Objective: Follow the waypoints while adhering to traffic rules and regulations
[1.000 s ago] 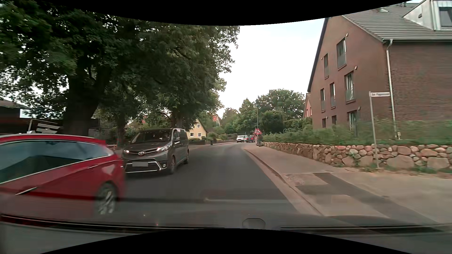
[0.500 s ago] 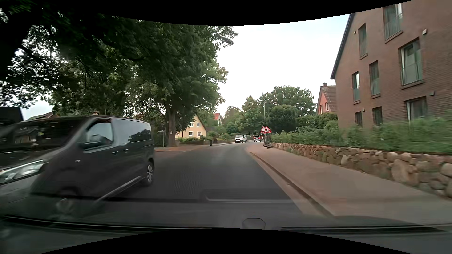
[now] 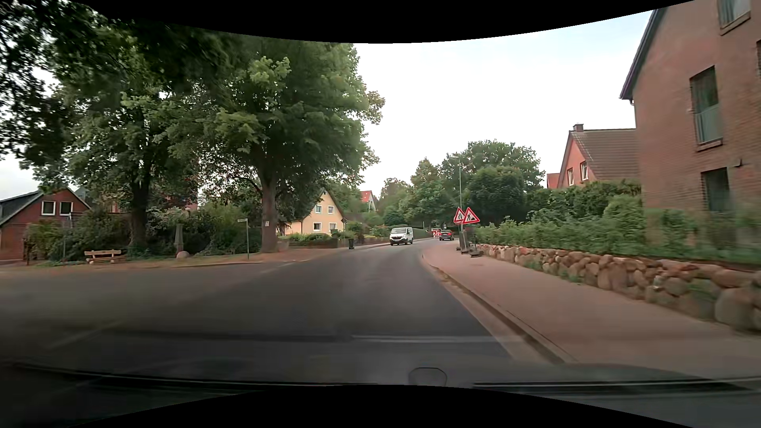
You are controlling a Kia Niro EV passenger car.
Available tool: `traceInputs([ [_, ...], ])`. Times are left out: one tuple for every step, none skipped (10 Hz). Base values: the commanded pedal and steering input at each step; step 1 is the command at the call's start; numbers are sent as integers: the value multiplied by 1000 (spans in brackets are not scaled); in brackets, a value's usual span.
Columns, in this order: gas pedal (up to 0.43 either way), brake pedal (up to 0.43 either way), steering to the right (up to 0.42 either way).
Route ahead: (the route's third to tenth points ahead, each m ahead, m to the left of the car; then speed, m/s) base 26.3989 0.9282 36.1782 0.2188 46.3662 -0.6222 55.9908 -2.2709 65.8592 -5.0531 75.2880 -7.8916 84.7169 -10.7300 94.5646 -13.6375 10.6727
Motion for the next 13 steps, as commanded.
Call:
traceInputs([
  [110,0,-5],
  [110,0,-5],
  [110,0,-4],
  [110,0,-4],
  [110,0,-2],
  [110,0,2],
  [110,0,4],
  [110,0,8],
  [110,0,9],
  [110,0,9],
  [110,0,8],
  [110,0,14],
  [118,0,21],
])
